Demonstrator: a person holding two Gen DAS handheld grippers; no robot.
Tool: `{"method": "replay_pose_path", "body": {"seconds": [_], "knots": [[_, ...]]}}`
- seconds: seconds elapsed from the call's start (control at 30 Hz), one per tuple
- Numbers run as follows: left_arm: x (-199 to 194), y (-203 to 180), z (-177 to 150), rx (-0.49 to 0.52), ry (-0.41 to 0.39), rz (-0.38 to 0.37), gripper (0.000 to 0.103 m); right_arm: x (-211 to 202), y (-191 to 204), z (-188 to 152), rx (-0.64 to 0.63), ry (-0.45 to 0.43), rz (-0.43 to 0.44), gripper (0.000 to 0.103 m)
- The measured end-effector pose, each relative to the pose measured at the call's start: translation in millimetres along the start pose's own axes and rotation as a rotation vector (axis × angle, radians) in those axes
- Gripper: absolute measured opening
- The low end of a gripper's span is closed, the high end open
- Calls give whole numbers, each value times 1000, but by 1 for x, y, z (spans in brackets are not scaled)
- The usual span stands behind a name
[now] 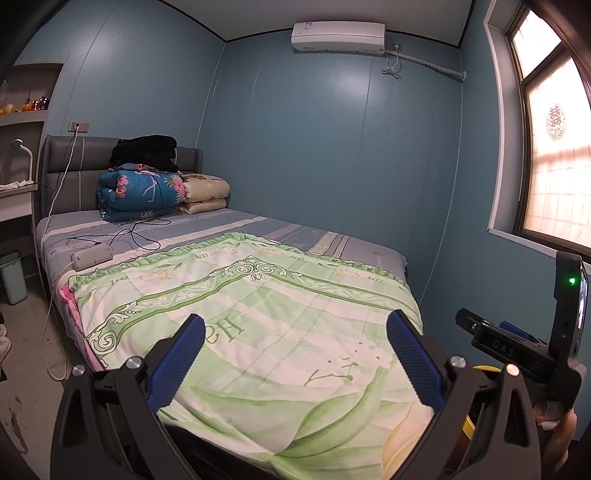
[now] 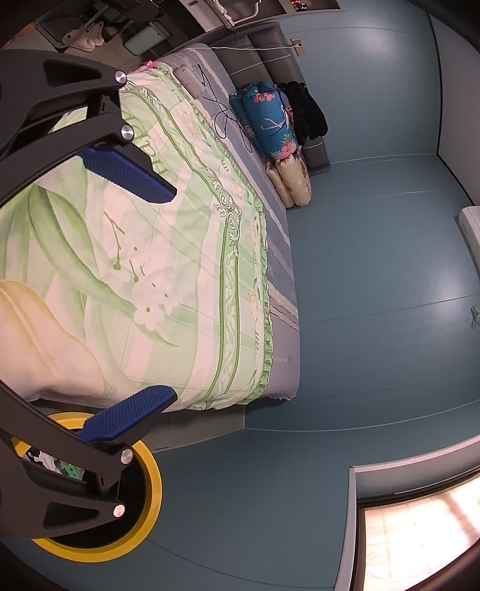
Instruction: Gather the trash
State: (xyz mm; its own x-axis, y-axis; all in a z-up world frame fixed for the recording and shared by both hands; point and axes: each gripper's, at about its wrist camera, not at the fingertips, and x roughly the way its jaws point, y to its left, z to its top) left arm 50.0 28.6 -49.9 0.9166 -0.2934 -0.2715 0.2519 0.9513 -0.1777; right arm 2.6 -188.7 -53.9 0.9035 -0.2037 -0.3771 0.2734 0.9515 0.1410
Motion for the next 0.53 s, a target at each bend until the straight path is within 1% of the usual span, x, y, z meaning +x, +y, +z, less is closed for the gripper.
{"method": "replay_pose_path", "body": {"seconds": [0.53], "knots": [[2, -3, -1, 4, 8, -3, 95, 6, -3, -3, 11, 17, -1, 95]]}}
